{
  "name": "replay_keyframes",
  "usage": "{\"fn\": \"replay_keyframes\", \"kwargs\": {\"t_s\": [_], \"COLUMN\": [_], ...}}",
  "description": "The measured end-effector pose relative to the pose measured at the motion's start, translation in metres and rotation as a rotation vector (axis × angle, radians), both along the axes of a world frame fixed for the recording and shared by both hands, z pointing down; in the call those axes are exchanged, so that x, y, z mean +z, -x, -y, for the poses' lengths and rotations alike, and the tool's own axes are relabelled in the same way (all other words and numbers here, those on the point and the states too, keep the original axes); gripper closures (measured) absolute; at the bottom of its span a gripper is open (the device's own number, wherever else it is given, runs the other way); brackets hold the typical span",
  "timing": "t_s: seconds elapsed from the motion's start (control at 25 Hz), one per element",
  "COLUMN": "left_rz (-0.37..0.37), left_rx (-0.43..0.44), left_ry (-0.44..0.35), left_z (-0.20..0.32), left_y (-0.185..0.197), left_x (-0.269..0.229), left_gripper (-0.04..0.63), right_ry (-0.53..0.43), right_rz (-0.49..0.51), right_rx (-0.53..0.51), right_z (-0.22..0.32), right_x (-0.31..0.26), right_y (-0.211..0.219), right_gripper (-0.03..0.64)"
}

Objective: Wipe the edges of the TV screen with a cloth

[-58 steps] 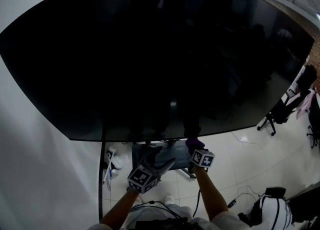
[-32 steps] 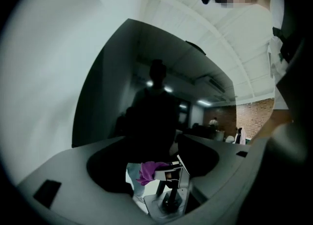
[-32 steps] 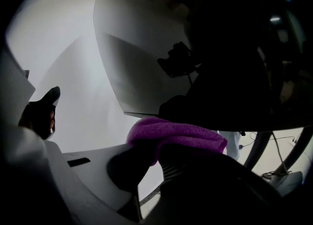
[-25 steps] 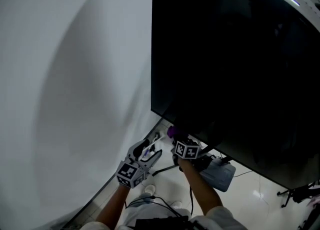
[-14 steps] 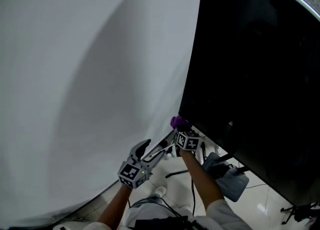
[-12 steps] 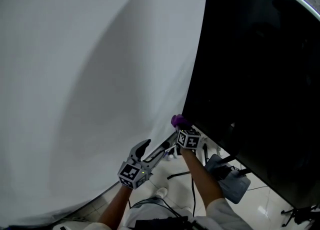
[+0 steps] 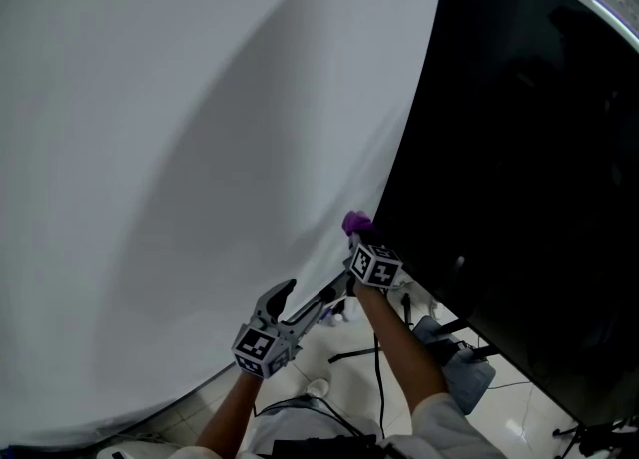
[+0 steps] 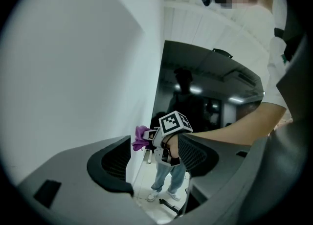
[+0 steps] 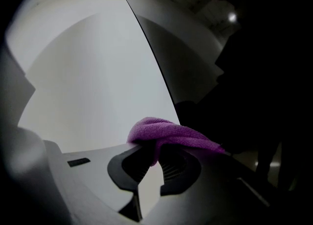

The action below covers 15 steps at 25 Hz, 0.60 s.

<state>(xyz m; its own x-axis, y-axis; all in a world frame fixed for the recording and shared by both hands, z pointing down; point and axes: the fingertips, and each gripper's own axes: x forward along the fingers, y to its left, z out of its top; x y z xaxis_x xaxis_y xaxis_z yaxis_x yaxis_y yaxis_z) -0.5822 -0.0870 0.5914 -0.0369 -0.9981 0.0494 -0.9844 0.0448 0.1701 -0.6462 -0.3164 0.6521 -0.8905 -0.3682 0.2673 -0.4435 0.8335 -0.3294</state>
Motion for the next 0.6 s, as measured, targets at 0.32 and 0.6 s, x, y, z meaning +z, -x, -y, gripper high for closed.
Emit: {"fn": "replay_keyframes", "kwargs": {"t_s": [0.32, 0.6], "left_rz": [-0.017, -0.018], "left_rx": [-0.014, -0.015], "left_ry": [-0.041, -0.084], "left_z": [0.016, 0.027], "left_y": [-0.002, -0.006], "left_x": [-0.006, -0.024], "left_gripper": [0.305, 0.305], "right_ry": [-0.143, -0.202], "right_rz": [0.113, 0.208], "right_rx": [-0.021, -0.058], "right_z": [0.001, -0.004], "right_x": [-0.090, -0.176], "right_y": [0.012, 0.024], "right_gripper": [0.568, 0.568]}}
